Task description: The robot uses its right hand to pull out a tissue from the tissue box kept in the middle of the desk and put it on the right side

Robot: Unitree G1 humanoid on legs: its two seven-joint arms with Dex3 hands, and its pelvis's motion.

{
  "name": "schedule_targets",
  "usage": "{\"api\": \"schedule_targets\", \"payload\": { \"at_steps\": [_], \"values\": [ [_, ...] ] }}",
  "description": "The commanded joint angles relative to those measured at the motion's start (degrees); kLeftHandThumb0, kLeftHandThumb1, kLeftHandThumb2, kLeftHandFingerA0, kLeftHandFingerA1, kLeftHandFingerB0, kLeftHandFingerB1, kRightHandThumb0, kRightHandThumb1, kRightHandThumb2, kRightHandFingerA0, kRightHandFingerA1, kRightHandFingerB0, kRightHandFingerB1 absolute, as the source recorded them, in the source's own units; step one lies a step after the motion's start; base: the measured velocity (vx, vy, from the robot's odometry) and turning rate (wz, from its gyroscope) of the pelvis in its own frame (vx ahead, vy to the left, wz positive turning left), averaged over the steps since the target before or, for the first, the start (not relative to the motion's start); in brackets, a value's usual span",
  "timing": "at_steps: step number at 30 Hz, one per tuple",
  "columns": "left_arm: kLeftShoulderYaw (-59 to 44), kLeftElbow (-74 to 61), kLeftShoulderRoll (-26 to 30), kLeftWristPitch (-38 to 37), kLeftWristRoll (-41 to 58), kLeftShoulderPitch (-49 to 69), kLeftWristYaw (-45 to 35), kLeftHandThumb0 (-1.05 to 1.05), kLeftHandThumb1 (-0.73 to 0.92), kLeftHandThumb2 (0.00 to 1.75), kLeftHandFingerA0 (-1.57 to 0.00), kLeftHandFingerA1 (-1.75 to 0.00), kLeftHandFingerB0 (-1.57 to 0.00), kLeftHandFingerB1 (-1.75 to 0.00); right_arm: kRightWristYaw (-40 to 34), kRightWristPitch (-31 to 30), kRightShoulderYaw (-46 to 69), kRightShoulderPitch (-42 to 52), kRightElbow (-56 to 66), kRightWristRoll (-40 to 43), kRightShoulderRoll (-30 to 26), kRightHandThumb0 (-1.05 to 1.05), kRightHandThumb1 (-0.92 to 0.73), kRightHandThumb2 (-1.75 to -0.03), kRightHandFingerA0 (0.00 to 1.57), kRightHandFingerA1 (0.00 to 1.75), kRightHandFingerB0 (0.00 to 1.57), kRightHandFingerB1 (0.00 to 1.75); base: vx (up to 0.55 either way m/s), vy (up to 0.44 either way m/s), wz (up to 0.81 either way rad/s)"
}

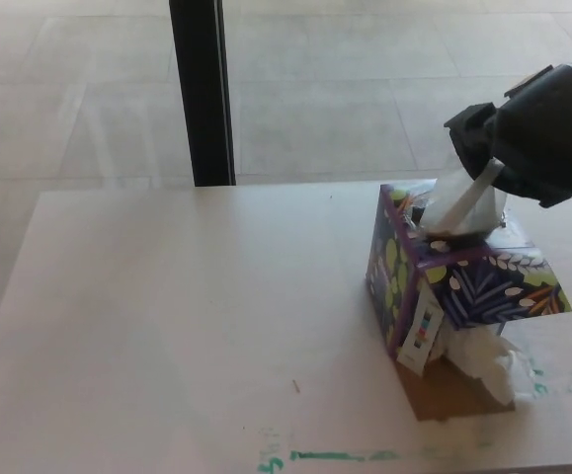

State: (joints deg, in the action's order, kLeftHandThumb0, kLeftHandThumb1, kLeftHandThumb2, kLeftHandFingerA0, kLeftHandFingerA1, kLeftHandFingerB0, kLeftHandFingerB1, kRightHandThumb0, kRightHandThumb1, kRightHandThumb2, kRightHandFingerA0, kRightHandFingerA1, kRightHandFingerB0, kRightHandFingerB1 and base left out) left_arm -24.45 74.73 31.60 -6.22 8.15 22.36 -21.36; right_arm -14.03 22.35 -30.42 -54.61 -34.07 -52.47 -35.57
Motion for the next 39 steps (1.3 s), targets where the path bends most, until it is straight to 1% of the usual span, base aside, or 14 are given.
{"api": "schedule_targets", "payload": {
  "at_steps": [1,9,12,14,15,18,19,20,26,28,29,31,32,39],
  "values": [
    [0.1,0.1,1.0,0.0,0.3,0.1,-0.8,-0.86,0.92,0.72,-0.50,-0.52,-0.44,-0.43,0.8,1.2,1.6,0.7,0.4,1.4,0.7,-0.25,-0.44,-0.90,0.97,1.75,0.74,1.54,0.00,0.000,0.00],
    [0.1,0.0,1.0,-0.7,0.3,0.8,-1.4,-0.88,0.91,0.74,-0.45,-0.49,-0.43,-0.45,-1.6,2.6,5.6,-5.7,-6.1,2.5,-0.8,-0.33,-0.33,-1.16,1.00,1.75,0.75,1.60,0.00,0.000,0.00],
    [1.1,0.1,1.2,-1.9,-0.8,1.3,-1.0,-0.87,0.92,0.72,-0.48,-0.48,-0.47,-0.46,0.9,-1.2,8.7,-6.2,-5.9,4.8,-0.3,-0.33,-0.34,-1.02,0.98,1.75,0.80,1.51,0.00,0.000,0.00],
    [1.2,-0.1,1.3,-1.7,-0.5,1.4,-0.7,-0.85,0.75,1.10,-0.41,-0.57,-0.41,-0.54,0.7,-3.2,12.3,-6.3,-6.2,7.4,0.6,-0.31,-0.37,-1.07,0.97,1.75,0.80,1.51,0.00,0.000,0.00],
    [1.1,-0.1,1.3,-1.6,-0.4,1.4,-0.8,-0.87,0.92,0.71,-0.47,-0.48,-0.44,-0.45,0.3,-4.0,13.5,-6.4,-6.6,7.9,1.0,-0.32,-0.35,-1.15,0.98,1.75,0.79,1.53,0.00,0.000,0.00],
    [1.1,0.0,1.3,-1.3,-0.2,1.3,-0.9,-0.89,0.92,0.73,-0.45,-0.47,-0.40,-0.43,-2.9,-7.7,18.1,-7.0,-8.7,9.8,3.1,-0.31,-0.44,-1.16,0.97,1.75,0.79,1.49,0.00,0.000,0.00],
    [1.4,0.2,1.3,-1.6,-0.5,1.3,-1.5,-0.89,0.92,0.75,-0.42,-0.46,-0.38,-0.43,-5.0,-7.8,19.0,-7.2,-9.7,9.8,3.7,-0.38,-0.42,-1.12,1.22,1.39,0.99,1.23,0.00,0.000,0.00],
    [1.8,0.0,1.4,-1.7,-0.9,1.4,-0.7,-0.85,0.92,0.74,-0.42,-0.44,-0.40,-0.42,-6.2,-9.1,20.0,-7.6,-10.4,9.7,4.0,-0.29,-0.42,-1.10,0.96,1.75,0.78,1.52,0.00,0.000,0.00],
    [0.7,0.3,1.0,-0.3,0.4,0.7,0.0,-0.91,0.80,0.85,-0.47,-0.50,-0.39,-0.47,-7.1,-12.7,24.7,-8.9,-11.1,12.4,6.8,-0.27,-0.42,-1.08,0.96,1.75,0.79,1.51,0.00,0.000,0.00],
    [1.2,0.4,0.5,-0.7,-0.3,1.3,1.0,-0.87,0.92,0.71,-0.52,-0.47,-0.46,-0.44,-7.9,-13.2,25.6,-8.9,-11.2,12.9,6.9,-0.29,-0.45,-1.07,0.97,1.75,0.76,1.57,0.00,0.000,0.00],
    [1.6,0.1,0.7,-0.6,-0.5,1.6,0.6,-0.82,0.76,1.20,-0.40,-0.58,-0.33,-0.52,-8.4,-13.1,26.0,-9.4,-11.8,12.9,6.1,-0.25,-0.52,-0.99,0.96,1.75,0.69,1.66,0.00,0.000,0.00],
    [1.6,-0.2,0.8,-1.1,-0.3,2.0,0.0,-0.84,0.79,1.21,-0.39,-0.58,-0.32,-0.51,-8.8,-13.5,26.2,-9.8,-12.2,12.8,5.4,-0.25,-0.52,-1.00,0.95,1.75,0.68,1.66,0.00,0.000,0.00],
    [1.4,-0.2,0.9,-1.1,-0.1,2.2,-0.6,-0.88,0.92,0.75,-0.42,-0.46,-0.41,-0.43,-9.3,-13.5,26.5,-10.5,-12.9,13.0,4.8,-0.25,-0.54,-0.98,0.95,1.75,0.68,1.65,0.00,0.000,0.00],
    [1.3,0.5,0.9,-0.7,-0.1,2.6,-0.2,-0.89,0.92,0.73,-0.44,-0.47,-0.41,-0.43,-12.8,-12.8,26.3,-17.7,-19.8,12.4,-2.7,-0.24,-0.49,-1.00,0.95,1.75,0.69,1.67,0.00,0.000,0.00]
  ]
}}
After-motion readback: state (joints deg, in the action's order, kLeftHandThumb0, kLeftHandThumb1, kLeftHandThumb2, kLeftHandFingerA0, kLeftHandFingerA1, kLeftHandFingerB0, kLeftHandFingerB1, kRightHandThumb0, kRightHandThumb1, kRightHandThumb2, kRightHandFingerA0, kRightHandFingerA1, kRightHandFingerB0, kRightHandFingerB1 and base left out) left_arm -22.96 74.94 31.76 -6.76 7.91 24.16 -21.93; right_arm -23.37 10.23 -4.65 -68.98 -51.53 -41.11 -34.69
